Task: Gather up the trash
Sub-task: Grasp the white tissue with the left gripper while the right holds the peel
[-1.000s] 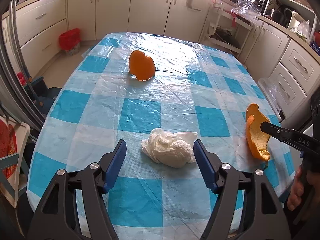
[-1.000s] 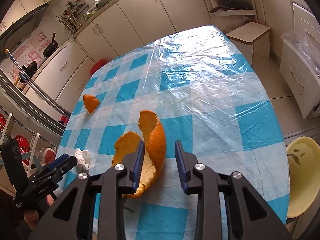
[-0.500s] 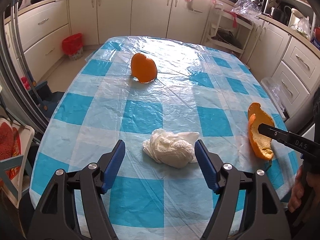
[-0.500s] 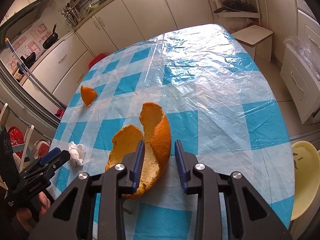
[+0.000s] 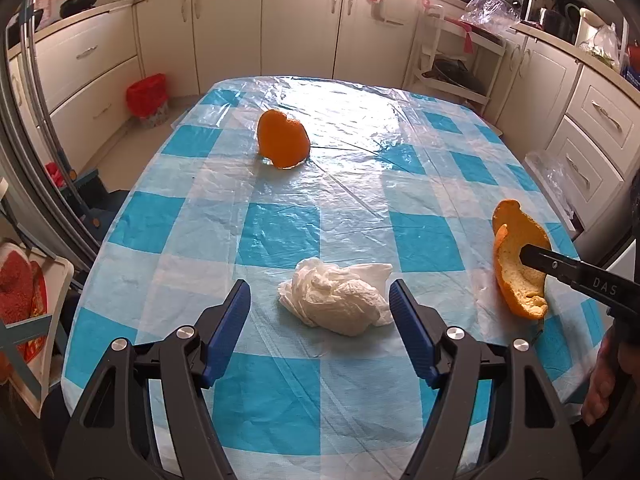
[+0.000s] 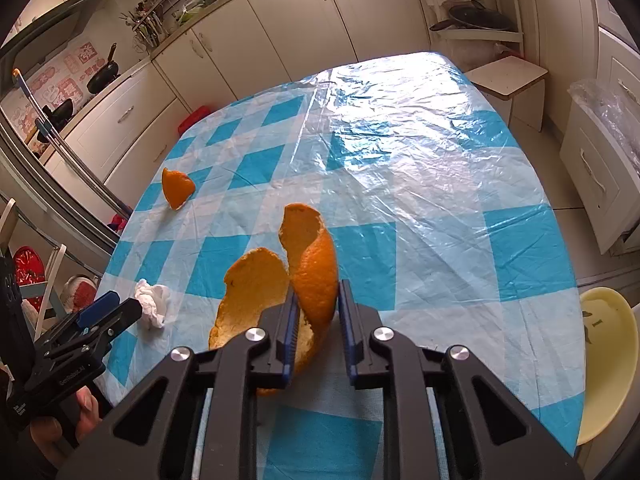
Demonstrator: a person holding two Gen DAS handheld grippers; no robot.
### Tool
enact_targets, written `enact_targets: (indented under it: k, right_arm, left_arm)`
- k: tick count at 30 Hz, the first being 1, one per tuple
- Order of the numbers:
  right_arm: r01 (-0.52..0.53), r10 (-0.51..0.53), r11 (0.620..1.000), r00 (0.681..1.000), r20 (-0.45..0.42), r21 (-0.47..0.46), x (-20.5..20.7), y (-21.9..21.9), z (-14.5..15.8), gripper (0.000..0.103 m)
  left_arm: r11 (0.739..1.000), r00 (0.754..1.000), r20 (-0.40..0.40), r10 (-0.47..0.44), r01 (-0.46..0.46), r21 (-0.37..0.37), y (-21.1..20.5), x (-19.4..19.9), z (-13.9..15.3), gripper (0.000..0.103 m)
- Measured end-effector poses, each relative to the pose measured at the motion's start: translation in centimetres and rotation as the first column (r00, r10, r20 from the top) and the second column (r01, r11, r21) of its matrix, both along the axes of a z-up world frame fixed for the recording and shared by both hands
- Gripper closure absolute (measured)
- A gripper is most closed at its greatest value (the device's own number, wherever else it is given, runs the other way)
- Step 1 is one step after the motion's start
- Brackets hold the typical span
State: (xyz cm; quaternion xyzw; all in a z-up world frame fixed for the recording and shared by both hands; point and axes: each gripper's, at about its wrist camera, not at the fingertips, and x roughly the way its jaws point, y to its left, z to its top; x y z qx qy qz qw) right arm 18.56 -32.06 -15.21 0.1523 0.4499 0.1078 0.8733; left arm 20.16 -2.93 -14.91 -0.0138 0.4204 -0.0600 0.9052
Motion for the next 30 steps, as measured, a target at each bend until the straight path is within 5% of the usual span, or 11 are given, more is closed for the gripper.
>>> enact_targets:
  k: [6,17,30]
  right_arm:
    - [0.003,-0.003,1.0,1.0,0.008,0.001,-0.1,-0.3,0.1,0.092]
    - [0.012,-0.012,1.0,0.999,0.037,0.008,-0.6,-0.9,1.0,0.094]
    - [0.052,-0.054,0.998,0.995,0.089,0.031,-2.7,-2.0,2.4,0.094]
  left_arm:
    - [1.0,1.0,0.005,-0.023,0.023,0.007,-0.8,-0.2,0.1,0.036]
    - [0.996,0.996,-0.013,-0.091,0.091,0.004,-2.6,-0.8,0.4,0.083]
    - [0.992,0.997,-0.004,-0.074,0.073,-0.103,-0.5,-1.8,2.2,0.099]
